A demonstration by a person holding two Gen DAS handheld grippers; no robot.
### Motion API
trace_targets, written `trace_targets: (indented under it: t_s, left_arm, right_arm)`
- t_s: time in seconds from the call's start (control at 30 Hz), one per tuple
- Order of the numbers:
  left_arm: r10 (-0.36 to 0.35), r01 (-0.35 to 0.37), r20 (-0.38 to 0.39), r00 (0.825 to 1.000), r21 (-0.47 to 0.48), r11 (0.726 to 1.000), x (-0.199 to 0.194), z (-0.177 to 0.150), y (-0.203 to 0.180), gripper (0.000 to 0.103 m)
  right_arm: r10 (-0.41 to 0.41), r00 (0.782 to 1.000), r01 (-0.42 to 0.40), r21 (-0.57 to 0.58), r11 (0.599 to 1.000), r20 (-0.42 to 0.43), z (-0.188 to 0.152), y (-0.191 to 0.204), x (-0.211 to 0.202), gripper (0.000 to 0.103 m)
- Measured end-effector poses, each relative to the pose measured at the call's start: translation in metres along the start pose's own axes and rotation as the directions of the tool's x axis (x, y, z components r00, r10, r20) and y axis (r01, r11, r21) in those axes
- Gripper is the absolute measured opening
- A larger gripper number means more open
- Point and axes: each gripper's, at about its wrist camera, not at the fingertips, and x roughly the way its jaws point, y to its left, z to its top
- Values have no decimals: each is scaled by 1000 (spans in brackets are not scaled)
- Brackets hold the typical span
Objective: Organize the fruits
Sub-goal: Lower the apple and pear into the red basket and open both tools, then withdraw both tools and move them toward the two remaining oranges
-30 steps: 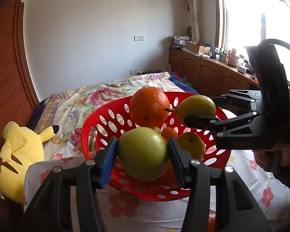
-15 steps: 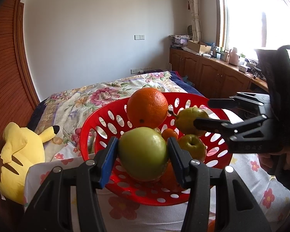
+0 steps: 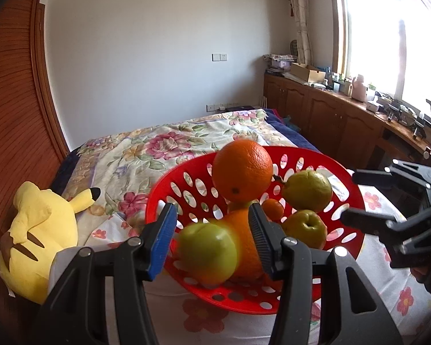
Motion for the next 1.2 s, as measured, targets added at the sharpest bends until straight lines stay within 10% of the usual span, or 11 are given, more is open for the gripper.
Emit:
trace_targets:
  t_s: [1.2]
  left_arm:
    - [-59, 59, 21, 998, -8, 998, -95, -83, -43, 57]
  right_arm:
    - [5, 1000, -7, 95, 995, 11, -72, 46, -83, 68]
